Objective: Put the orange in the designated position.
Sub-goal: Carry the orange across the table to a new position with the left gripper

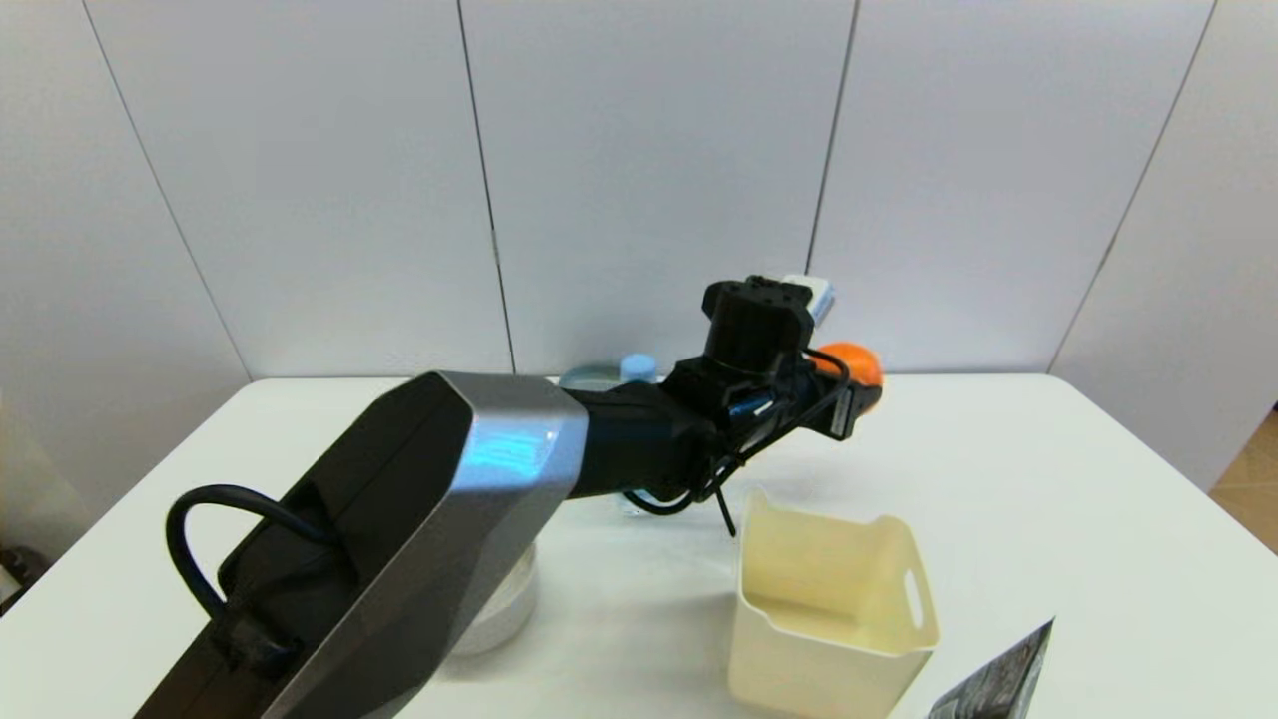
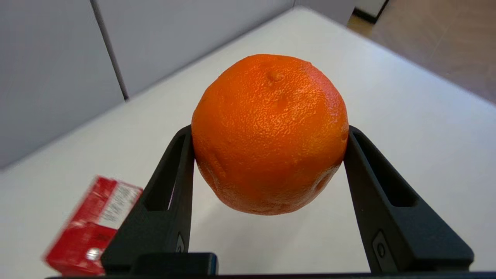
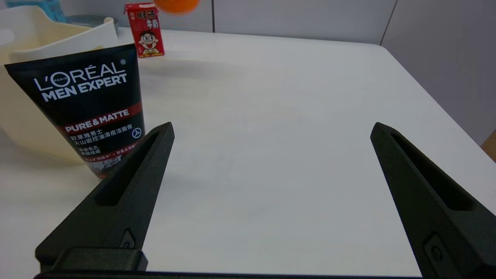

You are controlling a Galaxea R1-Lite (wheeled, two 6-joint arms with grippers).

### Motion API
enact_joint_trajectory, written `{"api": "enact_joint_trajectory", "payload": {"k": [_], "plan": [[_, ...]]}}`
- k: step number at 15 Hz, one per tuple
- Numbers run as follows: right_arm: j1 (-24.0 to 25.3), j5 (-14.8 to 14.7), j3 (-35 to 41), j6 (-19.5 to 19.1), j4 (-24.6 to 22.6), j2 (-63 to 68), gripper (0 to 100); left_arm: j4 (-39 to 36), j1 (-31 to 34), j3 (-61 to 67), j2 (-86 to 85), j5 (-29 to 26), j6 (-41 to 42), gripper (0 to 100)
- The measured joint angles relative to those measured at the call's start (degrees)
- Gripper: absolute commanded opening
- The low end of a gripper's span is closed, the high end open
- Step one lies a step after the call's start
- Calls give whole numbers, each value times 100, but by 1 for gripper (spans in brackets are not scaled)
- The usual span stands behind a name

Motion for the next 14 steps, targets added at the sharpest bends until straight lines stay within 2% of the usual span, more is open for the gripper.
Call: {"api": "enact_joint_trajectory", "payload": {"k": [5,8,11,14], "plan": [[0,-2,0,0,-2,0,100,5,44,2,-885,173,-15,0],[0,-2,0,0,2,0,100,27,171,22,-1496,619,18,0],[0,-2,0,0,2,0,100,200,516,94,-2133,1052,63,0],[0,0,0,0,2,0,100,744,1031,143,-2770,1195,184,0]]}}
